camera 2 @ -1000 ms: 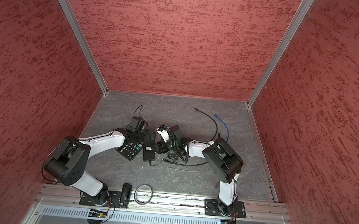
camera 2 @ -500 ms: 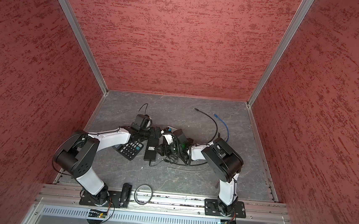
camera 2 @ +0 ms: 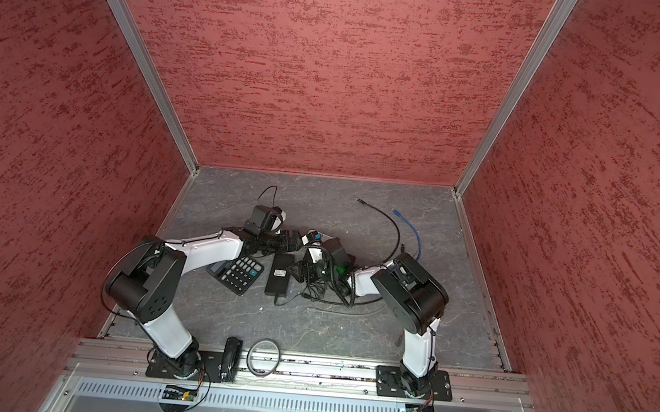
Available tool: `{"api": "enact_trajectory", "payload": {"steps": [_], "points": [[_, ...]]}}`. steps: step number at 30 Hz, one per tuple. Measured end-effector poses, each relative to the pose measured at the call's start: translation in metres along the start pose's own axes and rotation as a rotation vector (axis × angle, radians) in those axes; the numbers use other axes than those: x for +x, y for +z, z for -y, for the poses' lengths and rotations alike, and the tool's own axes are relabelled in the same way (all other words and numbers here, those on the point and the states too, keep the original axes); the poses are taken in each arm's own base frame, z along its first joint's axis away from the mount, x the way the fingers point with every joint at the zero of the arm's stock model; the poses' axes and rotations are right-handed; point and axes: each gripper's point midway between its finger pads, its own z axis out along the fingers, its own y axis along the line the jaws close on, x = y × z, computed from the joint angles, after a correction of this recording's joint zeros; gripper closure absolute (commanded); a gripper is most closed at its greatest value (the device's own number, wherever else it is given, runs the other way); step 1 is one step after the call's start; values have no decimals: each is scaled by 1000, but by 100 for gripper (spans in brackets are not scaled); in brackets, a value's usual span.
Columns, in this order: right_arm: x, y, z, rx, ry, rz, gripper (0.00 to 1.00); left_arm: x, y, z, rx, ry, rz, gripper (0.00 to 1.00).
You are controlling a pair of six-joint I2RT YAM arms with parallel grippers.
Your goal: Insert the plug into the switch port
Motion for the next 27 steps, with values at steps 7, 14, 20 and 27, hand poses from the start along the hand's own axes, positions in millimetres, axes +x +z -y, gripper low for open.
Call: {"api": "enact_trajectory", "payload": {"steps": [7,14,20,27], "points": [[0,2,-10,-72,-6,13,26,-5,-37,7,-39,11,42,0],[1,2,-18,-119,-5,4,30,20,-38,8,-79,-10,-6,0],[4,2,-20,-127,0,-7,34,43,-34,1,-128,-51,-44,0],[23,5,-21,-108,18,-75,36,70,-38,-14,-228,-139,-62,7]]}}
